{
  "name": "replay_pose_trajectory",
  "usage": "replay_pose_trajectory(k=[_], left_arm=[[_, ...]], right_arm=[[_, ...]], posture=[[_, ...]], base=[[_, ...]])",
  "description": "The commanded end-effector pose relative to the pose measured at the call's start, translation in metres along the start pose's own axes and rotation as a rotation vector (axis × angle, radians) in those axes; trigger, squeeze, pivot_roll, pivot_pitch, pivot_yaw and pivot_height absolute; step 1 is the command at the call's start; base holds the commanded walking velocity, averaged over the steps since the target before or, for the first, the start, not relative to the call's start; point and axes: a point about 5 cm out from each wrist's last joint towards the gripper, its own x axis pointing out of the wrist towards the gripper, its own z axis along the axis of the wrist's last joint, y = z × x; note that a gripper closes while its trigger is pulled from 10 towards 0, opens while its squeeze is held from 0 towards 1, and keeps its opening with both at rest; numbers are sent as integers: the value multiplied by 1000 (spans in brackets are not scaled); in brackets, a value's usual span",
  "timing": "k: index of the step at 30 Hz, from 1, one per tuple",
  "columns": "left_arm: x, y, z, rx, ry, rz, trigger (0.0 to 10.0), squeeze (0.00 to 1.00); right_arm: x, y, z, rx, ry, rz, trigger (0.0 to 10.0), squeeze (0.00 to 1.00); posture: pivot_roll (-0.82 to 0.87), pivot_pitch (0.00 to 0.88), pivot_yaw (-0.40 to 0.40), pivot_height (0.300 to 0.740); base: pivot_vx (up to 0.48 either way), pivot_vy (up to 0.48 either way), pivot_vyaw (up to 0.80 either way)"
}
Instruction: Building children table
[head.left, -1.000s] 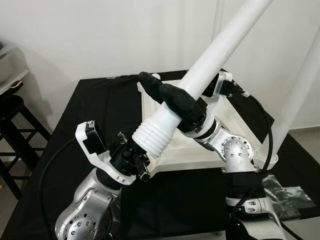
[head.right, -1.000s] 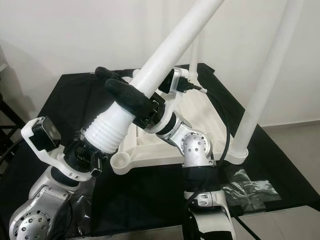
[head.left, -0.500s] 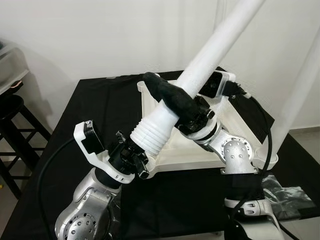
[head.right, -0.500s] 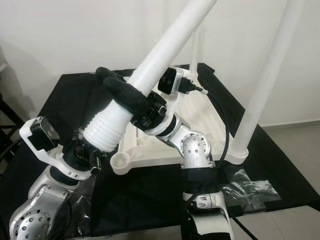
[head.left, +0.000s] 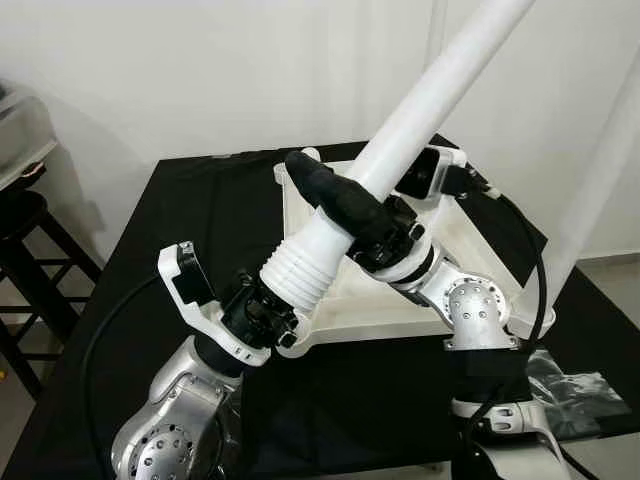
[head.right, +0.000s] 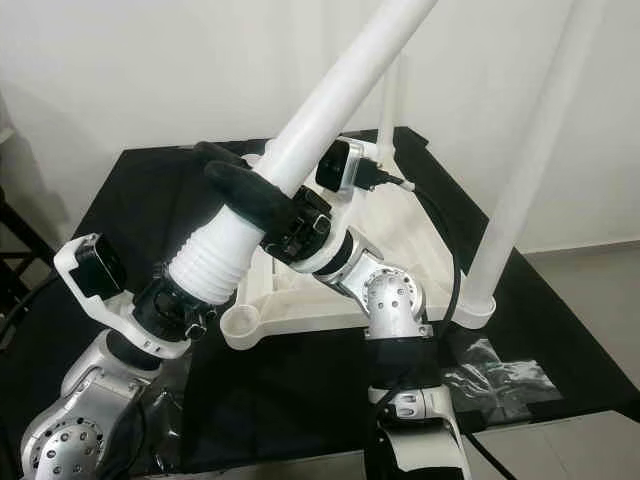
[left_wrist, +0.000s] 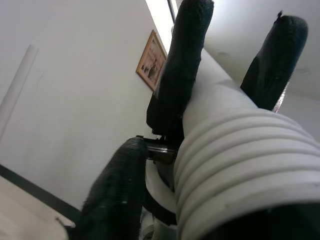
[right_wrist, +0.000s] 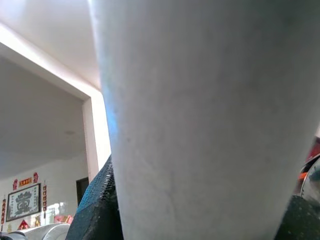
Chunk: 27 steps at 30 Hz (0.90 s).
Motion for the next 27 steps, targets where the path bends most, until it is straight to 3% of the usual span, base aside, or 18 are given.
replay_pose_trajectory(k=[1, 2, 4, 6, 9, 10, 14, 16, 24, 25, 26, 27], left_arm=[[-6, 1, -5, -17, 52, 13, 10000, 1000], [-13, 3, -2, -6, 61, 23, 10000, 1000], [-13, 3, -2, -6, 61, 23, 10000, 1000], [-31, 5, 6, 24, 95, 50, 10000, 1000], [-41, 6, 9, 36, 116, 68, 10000, 1000], [-59, 10, 15, 62, 158, 117, 10000, 1000], [-66, 11, 16, 72, 172, 138, 10000, 1000], [-81, 16, 20, 96, 184, 202, 10000, 1000], [-93, 25, 27, 153, 166, 304, 10000, 1000], [-96, 31, 31, 192, 155, 369, 10000, 1000], [-101, 47, 41, 282, 99, 526, 10000, 1000], [-102, 52, 45, 307, 72, 578, 10000, 1000]], right_arm=[[6, -2, 0, -12, 9, -2, 0, 0], [4, -4, 3, -26, -1, -20, 0, 0], [4, -4, 3, -26, -1, -20, 0, 0], [2, -8, 12, -58, -26, -54, 0, 0], [2, -9, 18, -74, -44, -69, 0, 0], [0, -11, 27, -103, -71, -97, 0, 0], [-1, -12, 30, -113, -79, -107, 0, 0], [-3, -14, 34, -132, -95, -140, 0, 0], [-5, -20, 38, -159, -107, -205, 0, 0], [-6, -25, 38, -175, -108, -249, 0, 0], [-10, -40, 41, -233, -107, -397, 0, 0], [-12, -45, 42, -254, -99, -447, 0, 0]], posture=[[-70, 3, 41, 740], [-70, 3, 41, 740], [-70, 3, 41, 740], [-66, 3, 42, 740], [-66, 3, 42, 740], [-68, 3, 44, 740], [-69, 3, 44, 740], [-70, 2, 43, 740], [-70, 0, 38, 740], [-69, 0, 38, 740], [-71, 0, 38, 740], [-72, 0, 38, 740]], base=[[0, 0, 0], [0, 0, 0], [0, 0, 0], [0, 0, 0], [0, 0, 0], [0, 0, 0], [0, 0, 0], [0, 0, 0], [0, 0, 0], [0, 0, 0], [0, 0, 0], [0, 0, 0]])
